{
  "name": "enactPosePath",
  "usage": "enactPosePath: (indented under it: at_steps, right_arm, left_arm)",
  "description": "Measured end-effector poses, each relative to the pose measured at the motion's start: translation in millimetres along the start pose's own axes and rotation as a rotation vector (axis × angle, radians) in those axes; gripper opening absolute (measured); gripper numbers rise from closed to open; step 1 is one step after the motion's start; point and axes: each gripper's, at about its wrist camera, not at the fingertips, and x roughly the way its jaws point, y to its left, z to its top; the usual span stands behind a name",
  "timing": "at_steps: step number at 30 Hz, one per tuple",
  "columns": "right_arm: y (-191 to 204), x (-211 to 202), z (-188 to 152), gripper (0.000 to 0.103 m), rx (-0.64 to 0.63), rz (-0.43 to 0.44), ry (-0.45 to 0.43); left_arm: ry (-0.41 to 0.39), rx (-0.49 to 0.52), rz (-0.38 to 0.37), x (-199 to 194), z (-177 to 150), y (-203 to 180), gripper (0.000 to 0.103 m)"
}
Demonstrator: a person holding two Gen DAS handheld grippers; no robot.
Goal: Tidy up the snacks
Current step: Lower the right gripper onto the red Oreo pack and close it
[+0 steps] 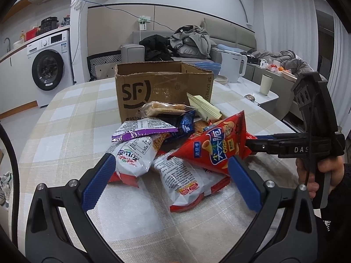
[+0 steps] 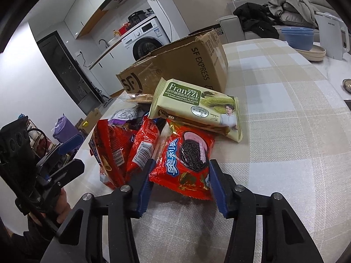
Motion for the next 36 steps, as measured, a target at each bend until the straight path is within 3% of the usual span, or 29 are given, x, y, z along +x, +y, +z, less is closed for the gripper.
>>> enactPosePath:
  at_steps: [4, 14, 16, 21, 36]
  right_arm:
    - [-6, -3, -1, 0.04, 0.017, 0.007, 0.001]
    - [-8, 0, 3, 0.044, 0.044, -0.038, 0.002]
    - [-7, 0, 3, 0.034, 0.038, -0.047, -0.004]
    - [-8, -9, 2, 0.024, 0.033, -0.06, -0.049]
    - [-3, -23, 0, 0.023, 0.021, -0.024, -0.09]
  left_arm:
    - [0.011, -0.001, -0.02, 2, 0, -4, 0.102]
    - [0.012, 0.023, -0.037, 8, 6, -19, 0.102]
    - [0.012, 0.023, -0.038, 10, 8, -20, 0.102]
    - [0.018, 0.028, -0.039, 11, 8, -23, 0.102]
    - [0.068, 0.062, -0.022, 26, 13, -46, 0.102]
